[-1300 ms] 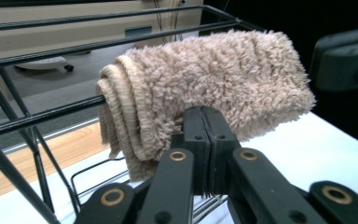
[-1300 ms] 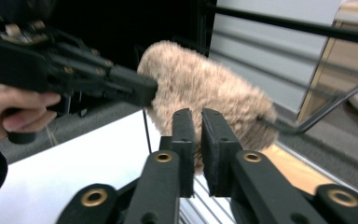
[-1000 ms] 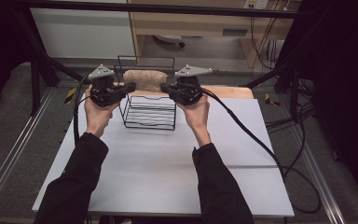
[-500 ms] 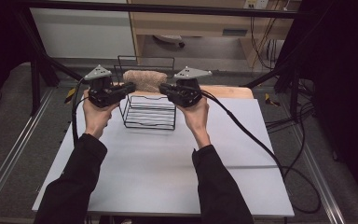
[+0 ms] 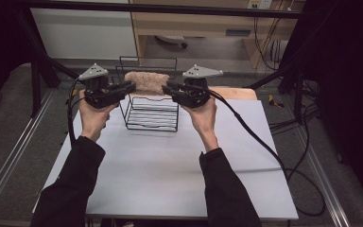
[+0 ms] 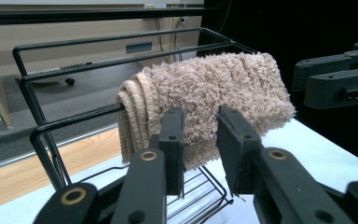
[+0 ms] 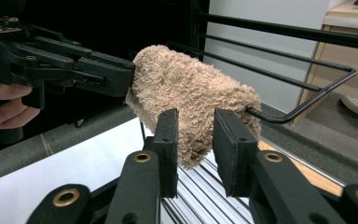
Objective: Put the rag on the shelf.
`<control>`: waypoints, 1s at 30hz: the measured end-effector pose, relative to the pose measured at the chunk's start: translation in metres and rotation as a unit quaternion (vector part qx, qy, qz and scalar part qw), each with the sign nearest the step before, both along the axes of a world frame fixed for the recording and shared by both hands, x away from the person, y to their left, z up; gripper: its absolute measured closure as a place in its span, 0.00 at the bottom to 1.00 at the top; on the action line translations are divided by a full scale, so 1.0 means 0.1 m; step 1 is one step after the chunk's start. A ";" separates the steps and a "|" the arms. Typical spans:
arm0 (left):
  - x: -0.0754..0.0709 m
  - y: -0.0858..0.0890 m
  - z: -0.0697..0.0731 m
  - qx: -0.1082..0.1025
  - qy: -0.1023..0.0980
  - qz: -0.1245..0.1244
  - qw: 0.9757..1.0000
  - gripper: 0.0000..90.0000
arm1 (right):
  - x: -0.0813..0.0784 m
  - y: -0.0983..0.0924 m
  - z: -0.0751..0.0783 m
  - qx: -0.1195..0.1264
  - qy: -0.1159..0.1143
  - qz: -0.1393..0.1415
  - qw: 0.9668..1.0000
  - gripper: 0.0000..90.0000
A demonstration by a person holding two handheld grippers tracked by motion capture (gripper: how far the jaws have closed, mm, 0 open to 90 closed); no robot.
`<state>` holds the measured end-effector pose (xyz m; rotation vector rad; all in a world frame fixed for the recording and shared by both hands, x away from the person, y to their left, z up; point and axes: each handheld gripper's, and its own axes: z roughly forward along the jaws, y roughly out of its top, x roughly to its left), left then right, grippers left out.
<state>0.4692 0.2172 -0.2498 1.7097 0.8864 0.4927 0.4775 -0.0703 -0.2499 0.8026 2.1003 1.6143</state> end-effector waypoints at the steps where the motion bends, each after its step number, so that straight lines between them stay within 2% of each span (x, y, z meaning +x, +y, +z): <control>1: 0.00 0.00 0.01 0.000 0.000 0.001 1.000 0.77 | 0.00 -0.01 0.01 0.000 0.000 0.000 1.000 0.78; 4: -0.02 0.01 0.02 0.001 -0.002 0.002 1.000 0.76 | -0.02 -0.03 0.03 0.000 0.000 -0.001 1.000 0.75; 8: -0.05 0.03 0.03 0.010 0.001 0.007 1.000 0.66 | -0.06 -0.07 0.06 -0.004 0.001 -0.003 1.000 0.68; 11: -0.09 0.06 0.02 0.013 0.002 0.009 1.000 0.62 | -0.08 -0.08 0.07 -0.006 0.002 -0.004 1.000 0.61; 12: -0.10 0.07 0.01 0.014 0.002 0.009 1.000 0.57 | -0.10 -0.10 0.08 -0.004 0.005 -0.004 1.000 0.55; 13: -0.12 0.08 0.00 0.015 0.002 0.010 1.000 0.57 | -0.10 -0.10 0.08 -0.004 0.005 -0.004 1.000 0.55; 14: -0.13 0.09 -0.01 0.016 0.004 0.009 1.000 0.53 | -0.12 -0.13 0.08 -0.001 0.008 -0.003 1.000 0.49; 15: -0.14 0.10 -0.03 0.017 0.006 0.009 1.000 0.53 | -0.12 -0.13 0.08 -0.001 0.008 -0.003 1.000 0.49; 16: -0.16 0.12 -0.04 0.019 0.009 0.008 1.000 0.49 | -0.15 -0.16 0.08 -0.004 0.011 -0.007 1.000 0.43; 18: -0.18 0.14 -0.08 0.021 0.012 0.008 1.000 0.48 | -0.16 -0.18 0.07 -0.004 0.013 -0.006 1.000 0.41; 20: -0.21 0.17 -0.13 0.024 0.018 0.007 1.000 0.43 | -0.18 -0.26 0.03 0.002 0.023 -0.004 1.000 0.32; 25: -0.27 0.22 -0.29 0.025 0.028 0.001 0.999 0.36 | -0.21 -0.38 -0.04 0.006 0.034 -0.003 0.999 0.22; 30: -0.33 0.26 -0.43 0.039 0.035 -0.003 0.999 0.27 | -0.26 -0.60 -0.18 0.003 0.042 -0.003 0.999 0.11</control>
